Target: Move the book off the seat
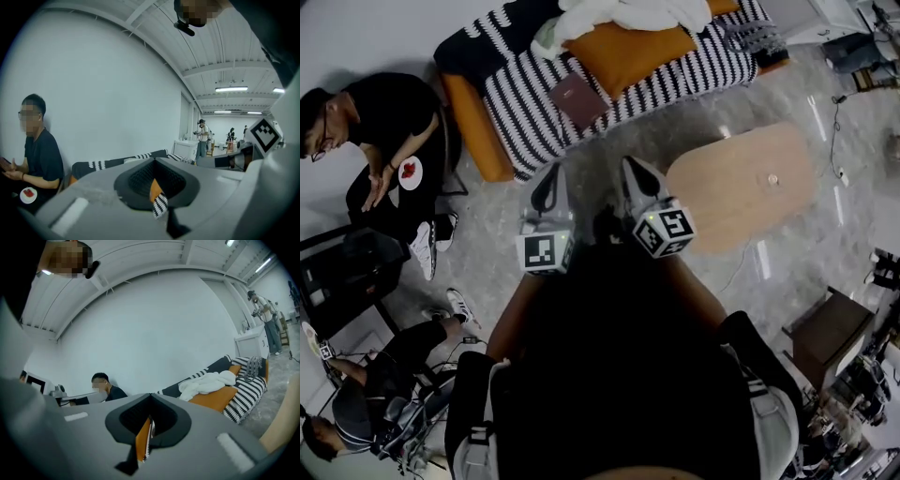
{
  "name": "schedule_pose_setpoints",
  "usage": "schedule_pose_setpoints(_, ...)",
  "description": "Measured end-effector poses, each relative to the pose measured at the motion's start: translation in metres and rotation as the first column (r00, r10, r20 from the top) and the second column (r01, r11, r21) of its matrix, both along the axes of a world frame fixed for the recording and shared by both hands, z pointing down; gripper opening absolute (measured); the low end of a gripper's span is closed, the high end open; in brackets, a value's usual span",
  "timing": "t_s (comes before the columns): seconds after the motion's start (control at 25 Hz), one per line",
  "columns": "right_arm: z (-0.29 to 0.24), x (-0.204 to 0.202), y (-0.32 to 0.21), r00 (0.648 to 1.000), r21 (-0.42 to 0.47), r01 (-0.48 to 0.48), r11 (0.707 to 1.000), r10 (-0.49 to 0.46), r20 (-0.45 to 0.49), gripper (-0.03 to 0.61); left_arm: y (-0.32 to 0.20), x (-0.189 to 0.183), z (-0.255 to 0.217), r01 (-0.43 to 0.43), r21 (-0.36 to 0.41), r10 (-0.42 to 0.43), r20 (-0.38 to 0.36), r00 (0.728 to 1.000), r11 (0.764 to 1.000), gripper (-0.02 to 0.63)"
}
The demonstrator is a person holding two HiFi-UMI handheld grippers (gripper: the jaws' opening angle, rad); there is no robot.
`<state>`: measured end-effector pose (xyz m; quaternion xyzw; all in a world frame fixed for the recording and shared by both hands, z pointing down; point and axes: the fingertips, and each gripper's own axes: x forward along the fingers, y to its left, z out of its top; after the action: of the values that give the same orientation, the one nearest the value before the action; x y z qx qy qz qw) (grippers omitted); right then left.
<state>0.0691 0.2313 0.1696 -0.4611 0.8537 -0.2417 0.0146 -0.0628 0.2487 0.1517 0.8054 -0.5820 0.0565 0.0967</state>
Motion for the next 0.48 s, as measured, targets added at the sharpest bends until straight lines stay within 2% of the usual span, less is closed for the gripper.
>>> schedule_pose_setpoints(0.48, 0.016, 0.020, -0.049, 0.997, -0.036, 0.061, 0.998, -0.059, 0.048, 0.008, -0.048, 0.025, 0.003, 0.056, -0.014, -0.056, 0.020, 0.998, 0.998, 0.006)
